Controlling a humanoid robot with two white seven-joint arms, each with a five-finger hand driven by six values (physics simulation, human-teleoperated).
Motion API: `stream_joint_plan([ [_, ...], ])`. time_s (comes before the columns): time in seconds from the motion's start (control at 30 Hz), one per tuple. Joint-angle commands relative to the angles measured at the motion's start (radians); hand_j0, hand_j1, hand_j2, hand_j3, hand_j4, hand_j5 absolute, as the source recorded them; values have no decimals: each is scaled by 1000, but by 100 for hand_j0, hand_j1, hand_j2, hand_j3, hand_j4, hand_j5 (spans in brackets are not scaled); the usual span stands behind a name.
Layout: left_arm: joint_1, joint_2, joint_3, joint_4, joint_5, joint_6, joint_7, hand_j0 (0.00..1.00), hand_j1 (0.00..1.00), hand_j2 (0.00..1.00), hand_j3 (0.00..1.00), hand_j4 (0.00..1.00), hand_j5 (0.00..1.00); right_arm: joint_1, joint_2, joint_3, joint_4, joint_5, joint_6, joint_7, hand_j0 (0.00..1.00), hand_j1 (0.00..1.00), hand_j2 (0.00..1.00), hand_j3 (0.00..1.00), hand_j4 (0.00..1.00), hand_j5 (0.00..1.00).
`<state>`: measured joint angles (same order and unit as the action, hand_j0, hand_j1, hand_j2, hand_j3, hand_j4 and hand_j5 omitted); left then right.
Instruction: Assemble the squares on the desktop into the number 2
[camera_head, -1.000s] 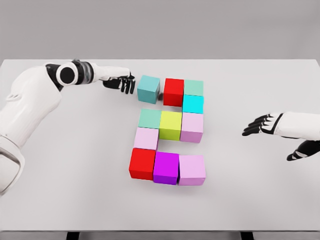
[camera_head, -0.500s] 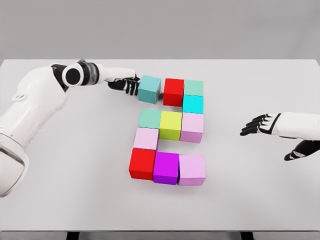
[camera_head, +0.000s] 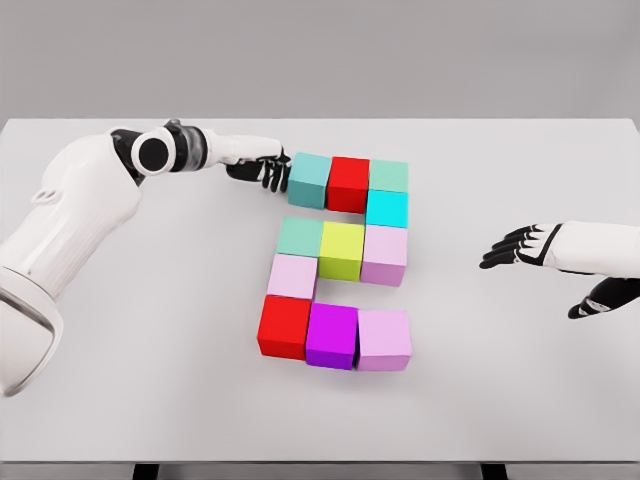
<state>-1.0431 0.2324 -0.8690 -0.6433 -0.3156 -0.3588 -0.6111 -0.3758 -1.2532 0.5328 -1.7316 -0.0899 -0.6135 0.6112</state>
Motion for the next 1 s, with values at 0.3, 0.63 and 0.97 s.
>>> stream_joint_plan([
  [0.3, 2, 64, 85, 14, 12, 15, 0, 100, 100, 100, 100, 100, 100, 5, -2, -4, 0, -7, 3, 0, 100, 100, 100, 100, 100, 100],
  [0.63, 100, 387, 76, -378, 319, -239, 0, 100, 100, 100, 100, 100, 100, 2, 1, -5, -2, -7, 3, 0, 100, 100, 100, 100, 100, 100],
  [0.97, 181, 502, 42, -515, 351, -252, 0, 100, 100, 100, 100, 100, 100, 2, 21, -4, -2, -7, 3, 0, 100, 100, 100, 100, 100, 100],
])
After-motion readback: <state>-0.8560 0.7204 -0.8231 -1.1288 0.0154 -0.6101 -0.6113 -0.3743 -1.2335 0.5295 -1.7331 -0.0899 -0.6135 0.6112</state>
